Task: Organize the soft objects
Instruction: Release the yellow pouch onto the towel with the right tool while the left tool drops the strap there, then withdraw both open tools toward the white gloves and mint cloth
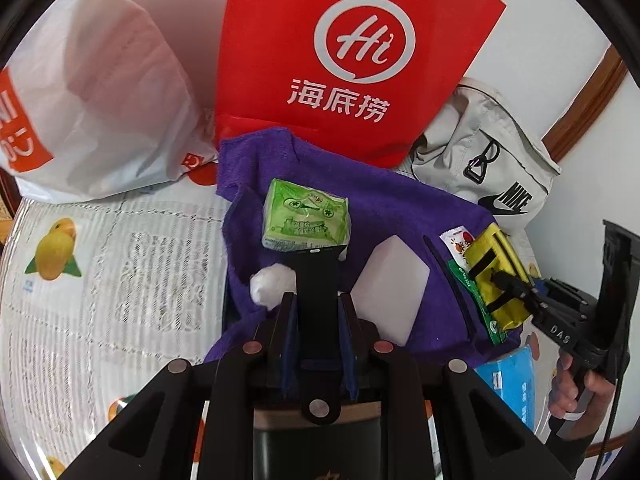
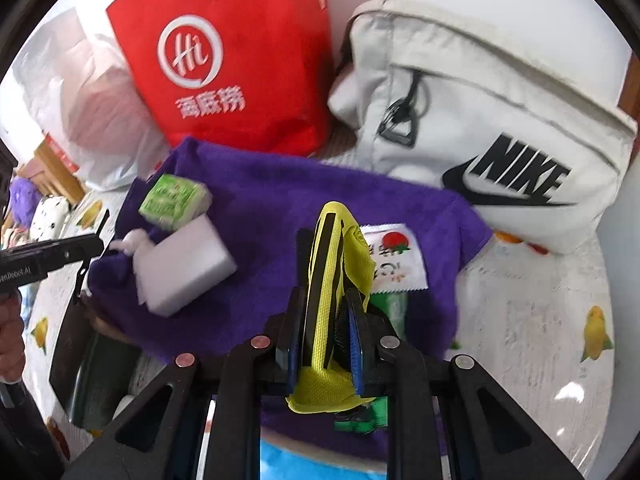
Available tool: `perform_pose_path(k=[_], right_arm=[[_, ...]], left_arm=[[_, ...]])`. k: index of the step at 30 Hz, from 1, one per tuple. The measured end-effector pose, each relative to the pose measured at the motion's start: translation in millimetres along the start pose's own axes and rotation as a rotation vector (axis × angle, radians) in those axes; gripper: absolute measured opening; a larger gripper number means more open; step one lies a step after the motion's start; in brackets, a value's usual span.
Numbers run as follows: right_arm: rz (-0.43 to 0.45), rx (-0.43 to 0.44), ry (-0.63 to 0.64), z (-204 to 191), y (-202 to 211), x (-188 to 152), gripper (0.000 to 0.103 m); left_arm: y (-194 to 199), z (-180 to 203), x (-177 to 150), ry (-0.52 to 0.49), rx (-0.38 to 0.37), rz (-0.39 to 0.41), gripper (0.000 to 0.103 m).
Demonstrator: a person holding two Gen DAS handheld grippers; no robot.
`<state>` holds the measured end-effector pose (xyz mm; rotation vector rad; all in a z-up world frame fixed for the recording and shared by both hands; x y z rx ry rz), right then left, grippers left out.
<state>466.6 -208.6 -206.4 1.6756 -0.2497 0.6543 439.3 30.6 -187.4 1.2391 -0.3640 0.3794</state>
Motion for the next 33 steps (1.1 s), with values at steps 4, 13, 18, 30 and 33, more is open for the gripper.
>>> perform_pose_path(k=[4, 13, 18, 30, 33], right_arm=[[-0.031, 0.005, 0.014, -2, -11, 2, 0.022], [-0.017, 0.066, 0.066, -16, -15, 0, 0.055], [-0.01, 0.079, 0.07, -18, -7, -1, 0.056], [0.098, 0.132, 0.077, -40, 48, -18, 0.056], [0.115, 0.14, 0.038, -44, 60, -28, 0.056]], left_arm=[[-11, 1, 5, 0.005, 0.004, -0.014, 0.019], [-40, 3, 12, 0.011, 0.017, -0.066, 0.019], [-43, -1, 15, 0.034, 0.008, -0.062, 0.019], [4, 2, 5, -0.001, 0.039, 0.017, 0.047], [31, 4, -4, -0.001, 0.05, 0.086, 0.047]])
Point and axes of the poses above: each gripper's, at about its wrist camera, not at the fingertips, and y roughly against the way its jaws point, z to its right, x to its top, the point moved 6 cm from there along -y, roughly the way its jaws point, and after that the axes turned 1 degree about -z, right-handed, at the moved point
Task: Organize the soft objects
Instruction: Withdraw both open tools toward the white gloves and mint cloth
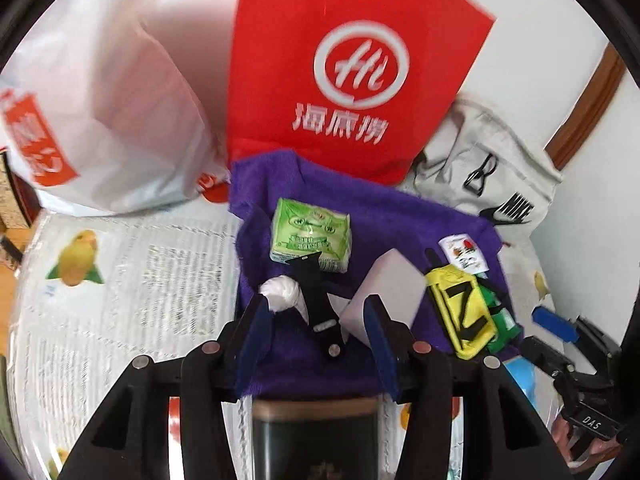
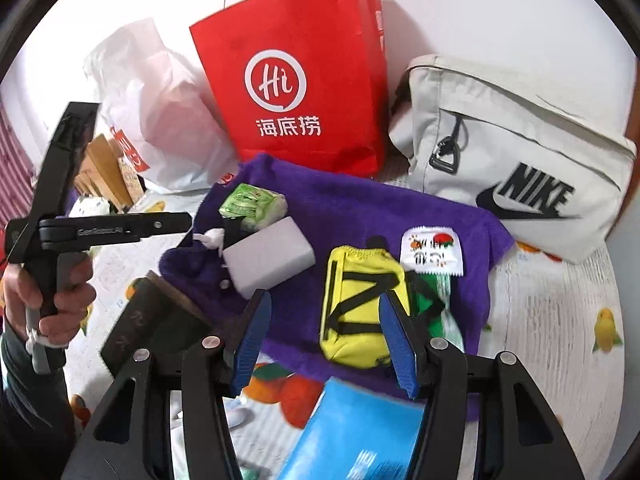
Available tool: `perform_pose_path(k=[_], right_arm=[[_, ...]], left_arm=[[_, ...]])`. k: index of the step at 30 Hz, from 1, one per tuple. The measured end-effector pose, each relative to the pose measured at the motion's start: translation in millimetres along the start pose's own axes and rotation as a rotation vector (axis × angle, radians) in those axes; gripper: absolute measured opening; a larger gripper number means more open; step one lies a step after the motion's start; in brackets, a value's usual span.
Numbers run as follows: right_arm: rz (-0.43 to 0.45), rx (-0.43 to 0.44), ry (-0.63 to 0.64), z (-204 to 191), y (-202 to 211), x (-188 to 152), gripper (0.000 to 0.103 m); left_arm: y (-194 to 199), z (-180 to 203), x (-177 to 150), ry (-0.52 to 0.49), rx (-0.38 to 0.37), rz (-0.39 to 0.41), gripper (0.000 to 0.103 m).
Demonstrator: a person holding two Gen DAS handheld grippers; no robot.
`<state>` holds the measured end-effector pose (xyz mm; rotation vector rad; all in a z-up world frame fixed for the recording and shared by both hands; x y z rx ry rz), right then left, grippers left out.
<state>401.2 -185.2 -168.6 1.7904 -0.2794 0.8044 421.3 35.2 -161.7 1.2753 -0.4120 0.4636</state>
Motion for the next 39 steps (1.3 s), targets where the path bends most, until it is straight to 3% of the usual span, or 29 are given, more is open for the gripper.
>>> perform_pose_path(k=[6, 11, 16, 24, 31, 35, 39], right_arm=[[0.063, 0.023, -0.045, -13, 29, -21, 0.056], [0.025, 0.041, -0.039, -30, 46, -48, 0.056], [0.002, 0.006, -0.04, -45, 64, -80, 0.056], [0.002, 0.02, -0.068, -64, 85, -131, 0.056], [-0.028, -0.013, -0.012, -91, 70, -163, 0.056], [-0.047, 0.024, 0.023, -110, 57, -174, 0.056], [-0.042, 0.007, 0.063, -120, 53, -182, 0.056]], left_arm=[[46, 3, -19, 0.002, 0.021, 0.098, 0.047], [81, 12, -47, -0.029, 0.006, 0.132, 0.047], [104, 24, -84, -0.079, 0.005, 0.099, 0.048], [114, 13, -151, -0.042, 0.003, 0.051, 0.05], [109, -6, -197, 0.005, -0.001, -0.002, 0.055], [107, -15, -212, 0.005, 0.016, -0.008, 0.059], [93, -11, -226, -0.011, -0.011, -0.034, 0.06]])
Point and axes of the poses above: each gripper's, at about its wrist camera, not at the fingertips, and y roughly against the way its jaws point, z to its right, x to its top, the point moved 6 cm from there along -y, roughly the way its jaws point, and after that the axes turned 1 degree about -z, right-handed, at the moved point
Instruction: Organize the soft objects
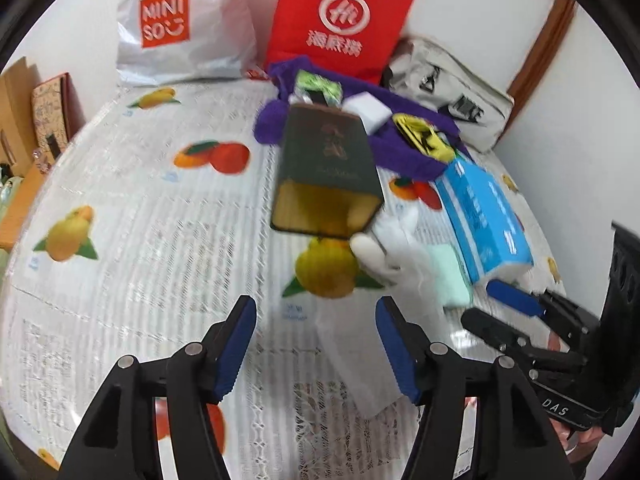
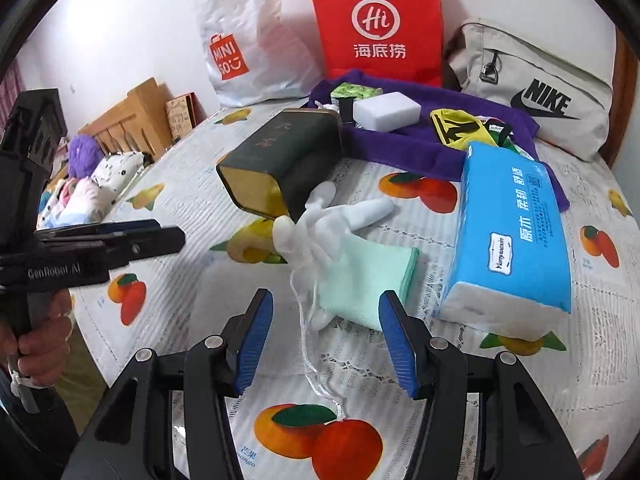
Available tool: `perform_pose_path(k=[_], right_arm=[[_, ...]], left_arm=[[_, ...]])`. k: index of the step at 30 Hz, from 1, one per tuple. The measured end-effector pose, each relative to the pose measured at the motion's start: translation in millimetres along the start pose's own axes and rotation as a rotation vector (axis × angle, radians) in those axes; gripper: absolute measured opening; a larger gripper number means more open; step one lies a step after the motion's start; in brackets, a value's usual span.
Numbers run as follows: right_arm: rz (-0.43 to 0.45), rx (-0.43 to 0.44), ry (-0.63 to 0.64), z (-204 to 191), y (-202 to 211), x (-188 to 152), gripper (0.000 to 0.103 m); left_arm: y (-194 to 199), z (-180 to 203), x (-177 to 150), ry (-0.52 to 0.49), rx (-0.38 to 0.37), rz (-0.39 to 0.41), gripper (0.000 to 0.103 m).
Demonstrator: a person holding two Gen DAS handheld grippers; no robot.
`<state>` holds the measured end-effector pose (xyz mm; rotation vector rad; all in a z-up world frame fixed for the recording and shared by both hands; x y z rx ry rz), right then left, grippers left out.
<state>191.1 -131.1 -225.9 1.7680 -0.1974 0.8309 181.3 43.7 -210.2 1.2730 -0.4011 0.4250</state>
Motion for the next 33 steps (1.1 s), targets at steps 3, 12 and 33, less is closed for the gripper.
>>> perform_pose_path(k=[3, 12, 33], right_arm=[[0.001, -0.021, 0.004, 5, 5, -4, 0.056], [0.05, -0.093, -0.071, 55, 43, -16, 0.056], [0.033, -0.058, -0.089, 56, 38, -38, 0.056]], left_arm=[[-13, 10, -7, -0.016, -0.036, -0.023, 0.064], [-43, 38, -19, -0.04, -0.105, -0.057, 0.089], [-47, 48, -25, -0.156, 0.078, 0.037, 0.011]])
Point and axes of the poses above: each gripper's, at about its wrist camera, not at the fingertips, and y roughly against the way its jaws point, z to its right, x to its top, the point moved 6 cm from there along -y, roughly the way its jaws point, and after that the axes turned 1 degree about -z, right-handed, at the moved point
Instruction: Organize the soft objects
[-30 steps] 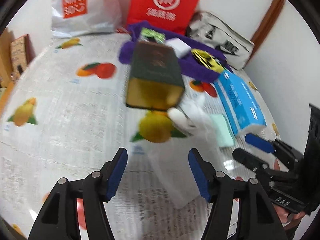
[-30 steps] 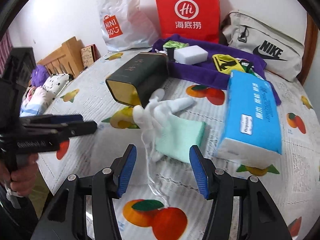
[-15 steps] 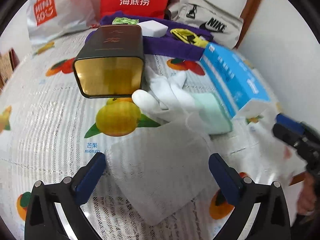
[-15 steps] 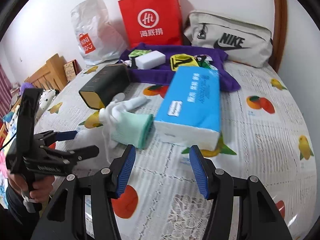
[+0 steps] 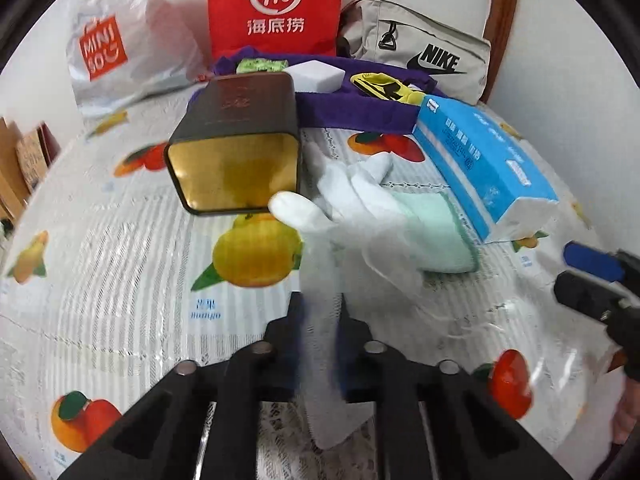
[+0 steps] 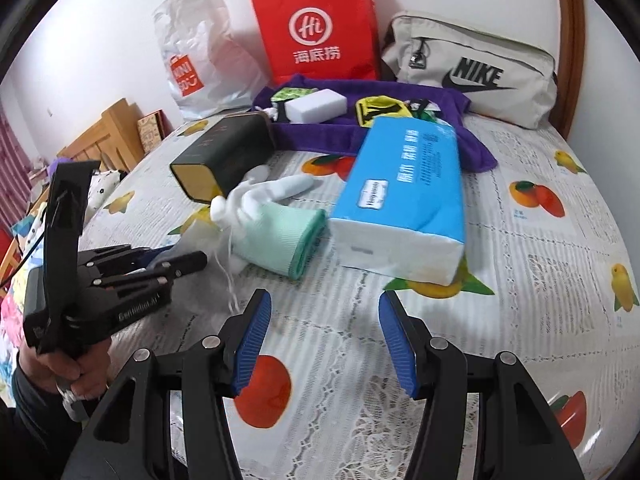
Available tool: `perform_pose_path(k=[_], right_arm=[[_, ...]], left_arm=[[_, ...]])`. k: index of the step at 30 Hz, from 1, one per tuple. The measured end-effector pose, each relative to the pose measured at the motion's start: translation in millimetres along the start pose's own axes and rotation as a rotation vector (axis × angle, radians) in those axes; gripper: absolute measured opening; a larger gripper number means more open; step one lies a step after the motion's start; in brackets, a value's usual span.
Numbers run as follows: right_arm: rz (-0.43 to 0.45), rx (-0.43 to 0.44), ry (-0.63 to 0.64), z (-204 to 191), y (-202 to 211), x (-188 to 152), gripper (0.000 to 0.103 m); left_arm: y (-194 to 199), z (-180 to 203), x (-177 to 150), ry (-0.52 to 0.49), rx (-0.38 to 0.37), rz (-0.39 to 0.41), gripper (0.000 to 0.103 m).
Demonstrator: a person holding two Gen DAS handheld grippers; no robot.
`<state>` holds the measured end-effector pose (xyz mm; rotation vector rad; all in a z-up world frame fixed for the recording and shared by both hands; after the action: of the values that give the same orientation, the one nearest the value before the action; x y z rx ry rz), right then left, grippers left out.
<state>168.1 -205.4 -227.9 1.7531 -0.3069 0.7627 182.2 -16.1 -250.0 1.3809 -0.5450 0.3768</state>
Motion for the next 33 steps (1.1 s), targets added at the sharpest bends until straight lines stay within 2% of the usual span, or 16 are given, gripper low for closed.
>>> perform_pose_path(k=[2, 6, 12, 15, 16, 18, 19, 23, 27, 30, 32, 33], right_arm=[[-0.001, 0.002, 0.013, -5, -1, -1, 0.056], [-0.006, -0.001, 0.027, -10, -1, -1, 0.056], [-0.003, 0.002, 0.041, -17, -1, 2, 0.056], [-0.011, 0.005, 0.047, -19, -2, 1, 0.056], [-0.012, 0.005, 0.047, -19, -3, 1, 0.056], [-0.018, 0.008, 0.047, -19, -5, 1, 0.056], [-0.022, 0.009, 0.048, -20, -6, 0, 0.056], [-0.026, 0.007, 0.056, -21, -7, -1, 0.056], [-0.023, 0.01, 0.049, -18, -6, -2, 0.056], [-0.027, 0.013, 0.038, -15, -8, -3, 0.056], [-0.033, 0.015, 0.03, -13, -9, -4, 0.056], [-0.033, 0.016, 0.028, -13, -9, -4, 0.056]], left_arm=[[4, -6, -2, 0.025, -0.045, -0.008, 0.01], [17, -22, -2, 0.058, -0.052, 0.009, 0.01], [22, -51, -6, 0.103, -0.022, -0.004, 0.01], [17, -61, -11, 0.128, -0.016, -0.035, 0.014], [17, -60, -12, 0.136, -0.033, -0.031, 0.02], [18, -57, -11, 0.147, -0.06, -0.024, 0.048], [18, -54, -11, 0.135, -0.059, -0.024, 0.074], [12, -41, -13, 0.076, 0.006, -0.028, 0.083], [9, -29, -13, 0.044, 0.035, -0.033, 0.088], [3, -14, -16, -0.016, 0.069, -0.04, 0.096], [0, -8, -18, -0.056, 0.115, -0.033, 0.099], [0, -6, -18, -0.054, 0.109, -0.021, 0.098]])
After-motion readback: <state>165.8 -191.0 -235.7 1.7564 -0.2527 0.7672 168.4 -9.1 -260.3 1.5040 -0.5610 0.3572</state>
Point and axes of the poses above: each gripper's, at about its wrist camera, not at the fingertips, and y roughly against the way its jaws point, z to its right, x to its top, the point moved 6 cm from there along -y, roughly the way its jaws point, and after that the axes turned 1 degree about -z, right-handed, at the moved point
